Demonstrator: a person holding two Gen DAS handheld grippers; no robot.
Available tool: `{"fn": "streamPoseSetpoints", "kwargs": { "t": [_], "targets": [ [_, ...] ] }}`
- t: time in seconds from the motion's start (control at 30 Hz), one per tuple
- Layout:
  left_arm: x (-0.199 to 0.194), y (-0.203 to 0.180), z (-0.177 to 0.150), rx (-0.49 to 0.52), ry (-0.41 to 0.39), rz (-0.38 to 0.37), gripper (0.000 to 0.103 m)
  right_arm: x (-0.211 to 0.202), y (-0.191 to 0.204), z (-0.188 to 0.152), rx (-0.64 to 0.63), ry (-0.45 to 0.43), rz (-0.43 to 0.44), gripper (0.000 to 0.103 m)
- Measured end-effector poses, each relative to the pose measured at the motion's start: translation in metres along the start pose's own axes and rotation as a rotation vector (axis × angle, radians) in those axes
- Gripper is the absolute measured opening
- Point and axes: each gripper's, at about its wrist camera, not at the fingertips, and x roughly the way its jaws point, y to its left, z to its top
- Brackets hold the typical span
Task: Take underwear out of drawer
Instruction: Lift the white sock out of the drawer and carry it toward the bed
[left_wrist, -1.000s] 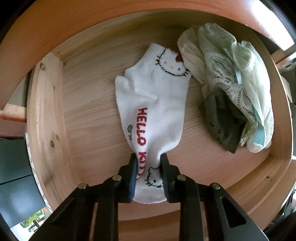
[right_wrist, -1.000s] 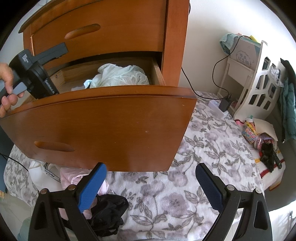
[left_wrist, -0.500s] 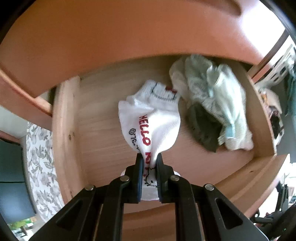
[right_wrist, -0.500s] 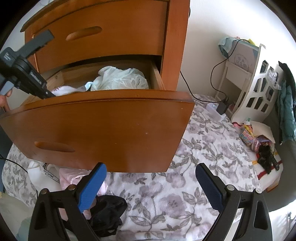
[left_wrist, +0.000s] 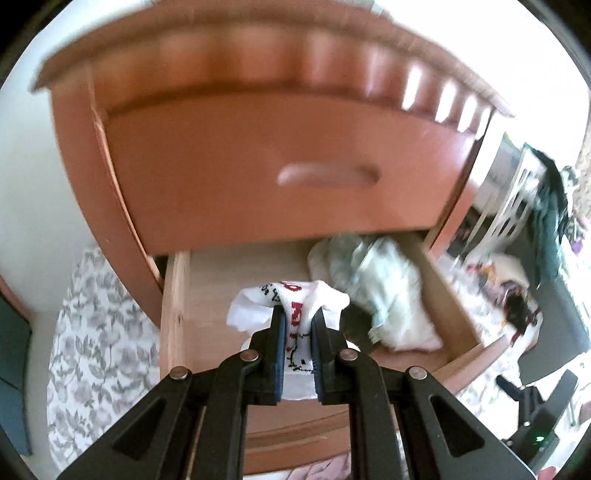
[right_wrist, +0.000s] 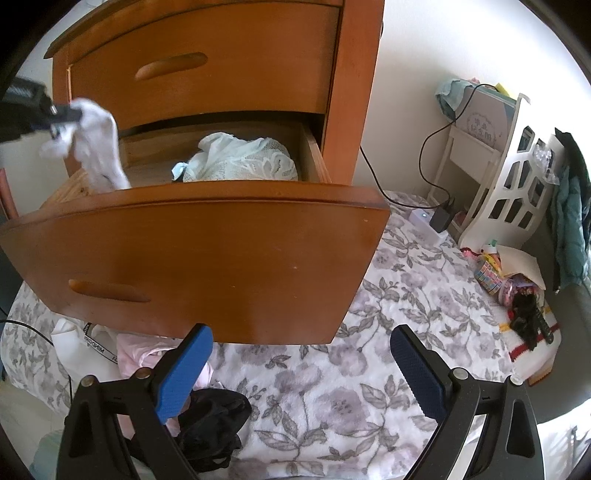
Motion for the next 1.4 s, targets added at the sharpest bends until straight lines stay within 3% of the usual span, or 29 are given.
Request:
{"fn": "streamPoseSetpoints", "kwargs": {
  "t": [0.33, 0.57, 1.03, 1.4],
  "targets": [
    [-0.084, -0.024, 0.007, 0.020, -0.231, -0.070, 0.013, -0.002, 0.002, 0.000, -0.010, -0.009, -0.010, 0.099],
    [-0.118, -0.023, -0.003, -0.003, -0.299, -0.100, 0.013, -0.005, 0.003, 0.000, -0.013, -0.020, -0.016, 0.099],
    [-0.153, -0.017, -0.033, -0.033, -0.321, -0.106, 0.013, -0.016, 0.008, 0.000, -0.028, -0.074, -0.021, 0.099],
    [-0.145, -0.020, -0.051, -0.050, -0.244, -0.122, 0.013, -0.030, 0.012, -0.002, -0.040, -0.135, -0.009, 0.099]
  ]
}}
